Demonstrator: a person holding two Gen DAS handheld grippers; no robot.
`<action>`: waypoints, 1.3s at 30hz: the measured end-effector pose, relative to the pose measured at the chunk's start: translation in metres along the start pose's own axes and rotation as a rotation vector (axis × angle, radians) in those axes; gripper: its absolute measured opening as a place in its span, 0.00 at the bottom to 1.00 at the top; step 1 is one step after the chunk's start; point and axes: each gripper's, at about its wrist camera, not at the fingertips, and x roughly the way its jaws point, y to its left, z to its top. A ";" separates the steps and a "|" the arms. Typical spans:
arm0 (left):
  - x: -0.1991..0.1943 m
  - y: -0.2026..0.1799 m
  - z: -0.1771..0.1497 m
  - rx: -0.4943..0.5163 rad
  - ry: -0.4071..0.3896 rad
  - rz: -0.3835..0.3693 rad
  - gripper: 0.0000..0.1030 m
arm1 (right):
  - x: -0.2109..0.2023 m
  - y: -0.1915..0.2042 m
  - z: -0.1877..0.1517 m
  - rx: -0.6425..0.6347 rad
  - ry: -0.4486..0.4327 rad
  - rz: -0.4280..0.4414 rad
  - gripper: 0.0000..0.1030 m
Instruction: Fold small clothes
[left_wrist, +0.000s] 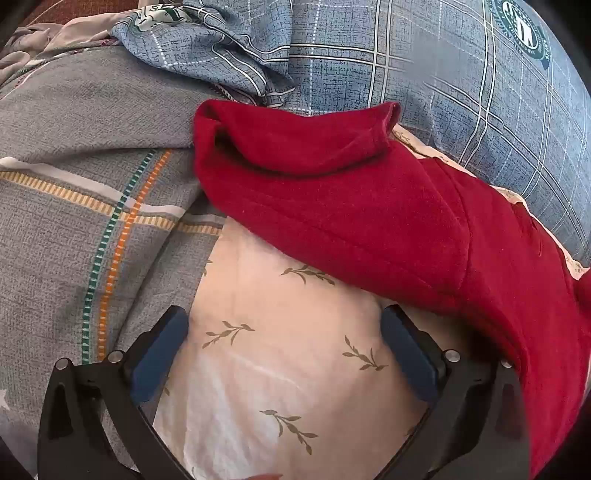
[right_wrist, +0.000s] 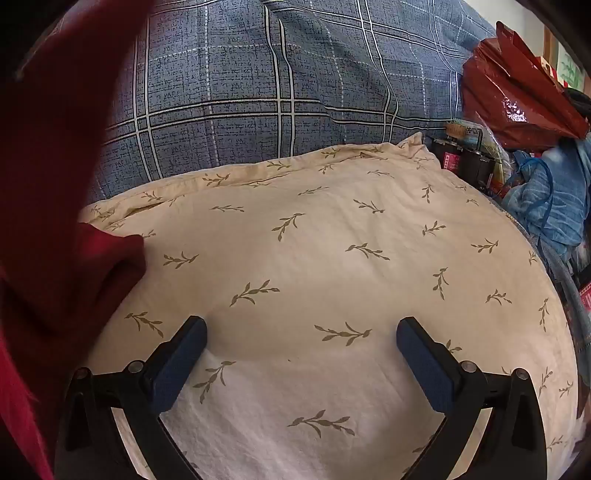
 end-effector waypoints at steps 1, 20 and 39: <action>0.000 0.000 0.000 -0.001 0.004 -0.002 1.00 | 0.000 0.000 0.000 0.000 0.000 0.000 1.00; 0.000 0.000 0.000 -0.003 0.005 -0.004 1.00 | -0.001 0.002 -0.001 0.000 -0.002 -0.003 1.00; 0.000 0.000 0.001 -0.001 0.008 -0.004 1.00 | -0.075 0.030 -0.047 -0.073 0.018 0.022 1.00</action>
